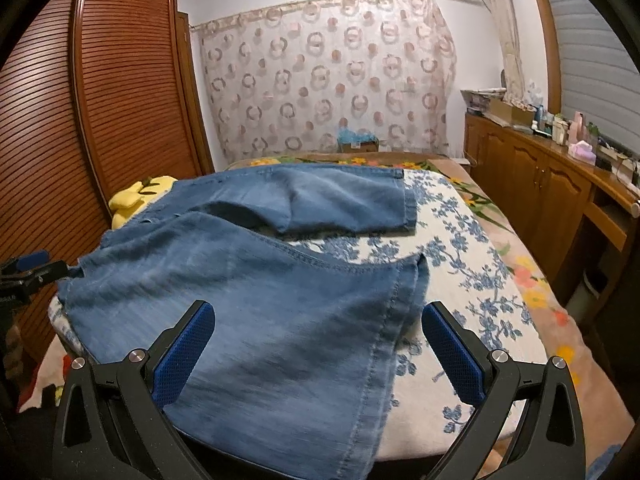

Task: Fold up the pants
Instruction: 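Grasp the jeans leg hem with the right tool while the left tool grasps the waistband edge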

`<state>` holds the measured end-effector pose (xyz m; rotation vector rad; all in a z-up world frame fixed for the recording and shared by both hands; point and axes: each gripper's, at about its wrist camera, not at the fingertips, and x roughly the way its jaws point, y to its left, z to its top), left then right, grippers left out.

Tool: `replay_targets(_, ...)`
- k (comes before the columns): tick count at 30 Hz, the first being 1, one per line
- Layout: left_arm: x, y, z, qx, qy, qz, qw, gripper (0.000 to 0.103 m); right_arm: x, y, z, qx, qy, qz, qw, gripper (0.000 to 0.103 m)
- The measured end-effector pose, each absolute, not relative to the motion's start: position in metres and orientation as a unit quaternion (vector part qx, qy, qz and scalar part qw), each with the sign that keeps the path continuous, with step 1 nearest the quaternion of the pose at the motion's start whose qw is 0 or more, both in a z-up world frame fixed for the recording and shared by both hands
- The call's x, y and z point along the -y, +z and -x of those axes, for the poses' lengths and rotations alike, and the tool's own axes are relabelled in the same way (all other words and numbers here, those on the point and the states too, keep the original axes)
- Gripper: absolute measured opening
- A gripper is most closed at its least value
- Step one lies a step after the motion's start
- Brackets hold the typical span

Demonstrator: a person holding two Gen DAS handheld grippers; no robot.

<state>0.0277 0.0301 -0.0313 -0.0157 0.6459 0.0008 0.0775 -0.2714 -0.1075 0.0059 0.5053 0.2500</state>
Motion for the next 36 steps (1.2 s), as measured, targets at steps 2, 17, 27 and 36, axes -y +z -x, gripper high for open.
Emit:
replay_targets(2,-0.035,-0.033,-0.028,-0.319,0.006,0.008,0.948,0.103,0.273,-0.109,-0.075,-0.254,0.12,0.0,0.96,0.103)
replay_targets(17,-0.1,-0.061,-0.039,-0.335,0.057,0.04,0.94,0.102,0.283,-0.121,-0.066,-0.313,0.113,0.001,0.943,0.096)
replay_targets(27,-0.139,-0.083,-0.042,-0.351,0.082,0.056,0.931,0.09,0.273,-0.12,-0.044,-0.328,0.148,0.009,0.933,0.086)
replay_targets(36,-0.179,-0.107,-0.049,-0.369,0.121,0.071,0.919,0.079,0.264,-0.116,-0.023,-0.321,0.151,0.033,0.934,0.075)
